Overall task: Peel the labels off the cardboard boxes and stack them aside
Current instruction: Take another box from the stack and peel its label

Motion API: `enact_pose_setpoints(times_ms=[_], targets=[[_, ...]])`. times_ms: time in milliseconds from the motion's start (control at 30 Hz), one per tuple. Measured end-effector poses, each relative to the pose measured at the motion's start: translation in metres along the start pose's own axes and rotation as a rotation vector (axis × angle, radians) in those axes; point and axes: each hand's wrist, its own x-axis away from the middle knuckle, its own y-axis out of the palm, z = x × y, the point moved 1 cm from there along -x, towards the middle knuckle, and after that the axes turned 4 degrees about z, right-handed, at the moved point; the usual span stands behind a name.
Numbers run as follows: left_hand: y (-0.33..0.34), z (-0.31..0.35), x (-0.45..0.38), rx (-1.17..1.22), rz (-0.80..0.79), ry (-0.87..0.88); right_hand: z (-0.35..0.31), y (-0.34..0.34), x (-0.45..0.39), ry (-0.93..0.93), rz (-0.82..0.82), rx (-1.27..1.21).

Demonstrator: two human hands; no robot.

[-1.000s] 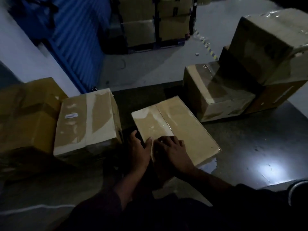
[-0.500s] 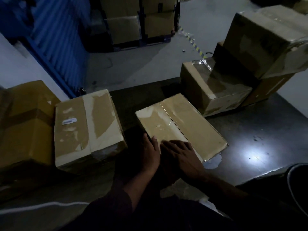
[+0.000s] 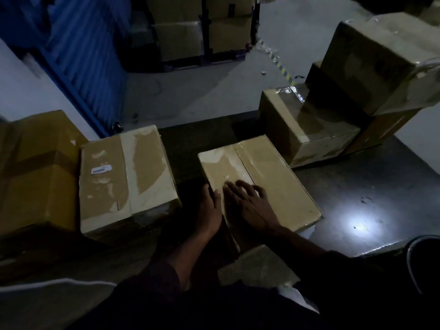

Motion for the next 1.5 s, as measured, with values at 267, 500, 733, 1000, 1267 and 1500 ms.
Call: enact_pose_setpoints(times_ms=[267,500,733,1000,1267,1500], targets=[[-0.001,0.002,0.001,-0.005,-0.008,0.014,0.034,0.006,0.005,0.056,0.023,0.074],[-0.002,0.007,0.002,-0.045,0.027,0.023,0.021,0.008,0.005,-0.03,0.045,0.075],[-0.002,0.004,0.001,-0.029,0.021,0.025,0.014,0.005,0.001,-0.142,0.013,0.092],[-0.004,0.006,-0.001,-0.044,0.012,0.017,0.011,0.008,-0.01,-0.113,0.022,0.082],[-0.003,0.006,-0.001,-0.049,0.017,0.018,0.023,0.013,0.009,-0.07,0.052,0.101],[-0.005,0.009,-0.002,-0.054,0.011,0.02,0.009,0.012,0.001,-0.172,0.032,0.124]])
